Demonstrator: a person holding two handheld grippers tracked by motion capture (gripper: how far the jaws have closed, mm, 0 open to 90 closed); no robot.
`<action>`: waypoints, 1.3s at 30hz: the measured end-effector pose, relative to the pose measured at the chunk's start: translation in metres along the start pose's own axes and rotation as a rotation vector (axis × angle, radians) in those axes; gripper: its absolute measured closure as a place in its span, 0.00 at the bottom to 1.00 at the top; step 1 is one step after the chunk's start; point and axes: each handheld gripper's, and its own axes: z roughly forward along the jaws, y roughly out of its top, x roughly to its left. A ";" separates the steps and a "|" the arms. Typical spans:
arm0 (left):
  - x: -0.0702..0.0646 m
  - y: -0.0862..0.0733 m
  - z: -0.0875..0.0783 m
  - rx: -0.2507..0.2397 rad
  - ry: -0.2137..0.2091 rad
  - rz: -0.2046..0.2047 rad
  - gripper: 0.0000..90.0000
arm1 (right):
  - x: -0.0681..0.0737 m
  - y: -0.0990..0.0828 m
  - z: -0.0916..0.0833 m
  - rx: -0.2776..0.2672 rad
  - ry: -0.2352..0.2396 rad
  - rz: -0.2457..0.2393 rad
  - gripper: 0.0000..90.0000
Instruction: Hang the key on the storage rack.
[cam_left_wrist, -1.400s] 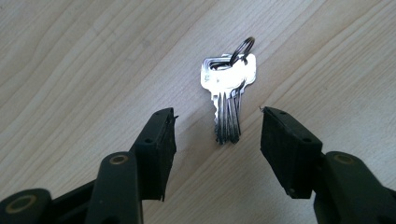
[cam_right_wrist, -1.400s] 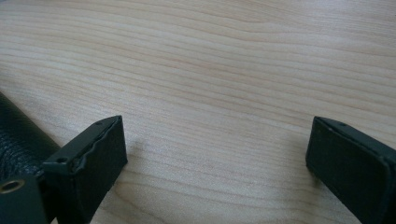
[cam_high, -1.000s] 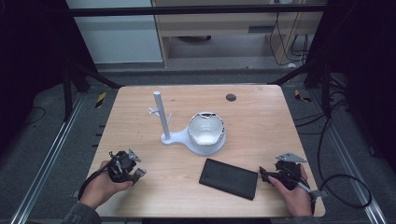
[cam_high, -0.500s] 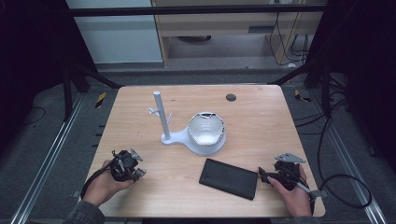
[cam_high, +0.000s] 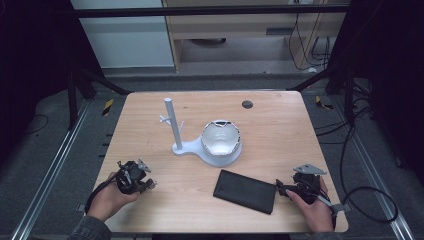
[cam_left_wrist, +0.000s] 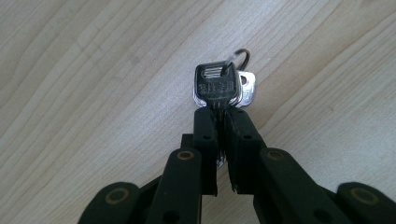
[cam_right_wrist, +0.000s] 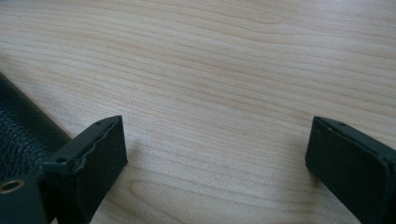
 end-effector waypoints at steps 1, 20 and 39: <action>0.000 0.000 -0.001 -0.001 0.003 0.001 0.92 | 0.000 0.000 0.000 0.000 0.002 0.001 0.06; 0.007 0.003 -0.012 -0.012 -0.014 -0.004 1.00 | 0.000 0.000 0.000 0.001 0.003 0.001 0.06; 0.012 0.043 -0.108 -0.076 -0.021 0.074 1.00 | 0.000 0.000 0.000 0.001 0.004 0.001 0.06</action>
